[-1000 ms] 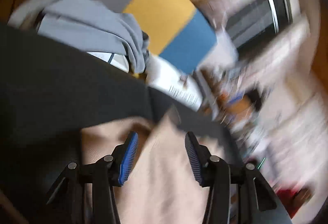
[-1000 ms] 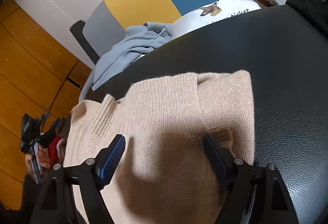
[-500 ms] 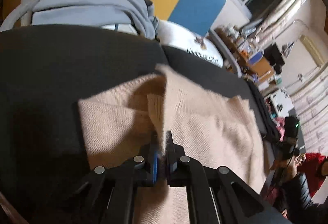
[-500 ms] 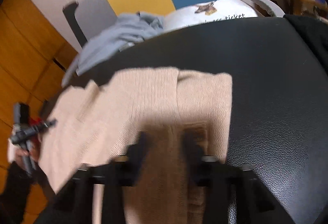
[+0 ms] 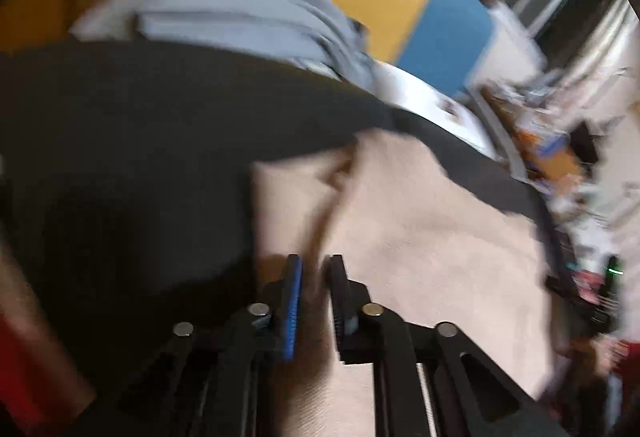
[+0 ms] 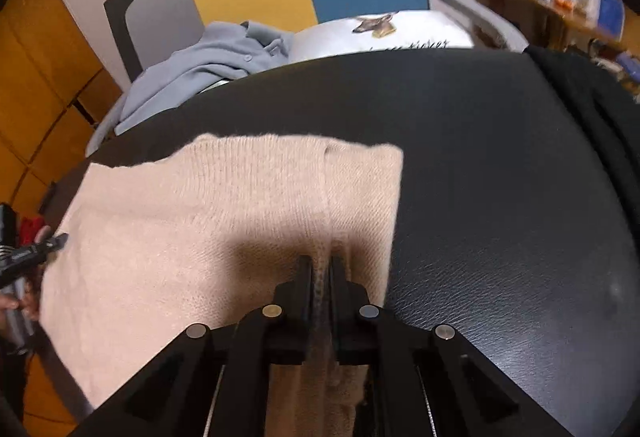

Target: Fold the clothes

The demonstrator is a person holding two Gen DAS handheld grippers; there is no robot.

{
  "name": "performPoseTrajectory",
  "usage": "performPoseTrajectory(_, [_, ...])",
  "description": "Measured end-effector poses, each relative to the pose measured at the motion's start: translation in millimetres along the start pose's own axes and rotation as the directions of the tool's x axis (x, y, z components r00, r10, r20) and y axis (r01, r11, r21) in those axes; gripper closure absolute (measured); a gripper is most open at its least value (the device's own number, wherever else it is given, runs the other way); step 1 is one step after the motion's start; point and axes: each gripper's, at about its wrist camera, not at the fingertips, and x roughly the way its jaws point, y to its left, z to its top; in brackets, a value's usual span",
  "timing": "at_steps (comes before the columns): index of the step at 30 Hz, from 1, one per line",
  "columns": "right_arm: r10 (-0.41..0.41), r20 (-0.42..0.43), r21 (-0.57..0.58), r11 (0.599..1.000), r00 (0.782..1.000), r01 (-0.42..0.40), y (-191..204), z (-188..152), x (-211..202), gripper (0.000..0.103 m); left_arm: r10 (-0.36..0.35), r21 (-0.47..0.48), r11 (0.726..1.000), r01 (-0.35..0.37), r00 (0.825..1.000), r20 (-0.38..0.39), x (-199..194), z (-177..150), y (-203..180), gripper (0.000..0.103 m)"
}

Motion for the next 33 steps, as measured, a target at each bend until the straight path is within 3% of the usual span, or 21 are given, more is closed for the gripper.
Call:
performPoseTrajectory(1, [-0.010,0.024,-0.003,1.000,1.000,0.010,4.1,1.5,-6.1,0.072,0.022,-0.002,1.000,-0.022,0.999,0.044,-8.9,0.8,-2.8,0.087])
performPoseTrajectory(3, [-0.030,0.072,-0.007,0.999,0.997,0.031,12.4,4.5,-18.4,0.061,0.000,0.027,1.000,-0.002,0.995,0.103,-20.6,1.7,-14.9,0.084])
performPoseTrajectory(7, [0.127,0.104,-0.069,0.990,0.986,-0.120,54.9,2.9,-21.6,0.056,-0.064,0.175,0.983,0.047,0.993,0.097,-10.2,-0.6,-60.3,0.083])
performPoseTrajectory(9, [0.169,0.083,-0.095,0.982,0.982,-0.161,79.3,-5.7,-9.9,0.053,-0.033,0.225,0.974,0.017,0.997,0.068,5.4,-8.1,-76.1,0.083])
performPoseTrajectory(12, [0.189,0.057,-0.107,0.977,0.980,-0.182,100.7,-24.2,13.3,0.051,0.017,0.178,0.984,-0.026,0.998,0.052,13.1,-34.8,-62.7,0.083])
performPoseTrajectory(13, [0.184,0.051,-0.110,0.978,0.982,-0.177,100.9,-29.8,20.4,0.045,0.023,0.158,0.987,-0.032,0.998,0.057,13.9,-44.4,-57.4,0.083])
performPoseTrajectory(15, [0.178,0.044,-0.115,0.978,0.983,-0.172,97.8,-41.6,35.8,0.040,0.010,0.116,0.993,-0.022,0.994,0.106,2.0,-62.7,-46.1,0.083])
performPoseTrajectory(18, [0.230,0.103,-0.105,0.970,0.968,-0.219,87.1,-53.9,37.5,0.038,-0.087,0.008,0.996,0.087,0.986,0.142,-30.1,-81.0,-15.6,0.082])
performPoseTrajectory(21, [0.280,0.109,-0.079,0.959,0.954,-0.272,80.6,-57.1,38.9,0.032,-0.103,-0.039,0.993,0.109,0.984,0.142,-51.8,-87.0,14.6,0.074])
performPoseTrajectory(28, [0.353,0.119,-0.057,0.935,0.928,-0.349,79.4,-62.9,41.7,0.025,-0.164,0.057,0.985,0.162,0.986,0.021,-60.2,-85.2,26.2,0.062])
performPoseTrajectory(30, [0.364,0.120,-0.053,0.931,0.924,-0.360,79.7,-61.3,43.3,0.025,-0.206,0.064,0.976,0.208,0.978,-0.038,-52.0,-86.8,25.3,0.063])
performPoseTrajectory(32, [0.374,0.118,-0.051,0.927,0.920,-0.371,78.9,-59.7,44.9,0.023,-0.194,0.061,0.978,0.201,0.976,-0.099,-35.4,-89.8,25.0,0.065])
performPoseTrajectory(33, [0.380,0.118,-0.052,0.925,0.918,-0.376,78.7,-59.3,45.1,0.021,-0.189,0.049,0.979,0.196,0.975,-0.116,-32.1,-90.5,26.2,0.072])
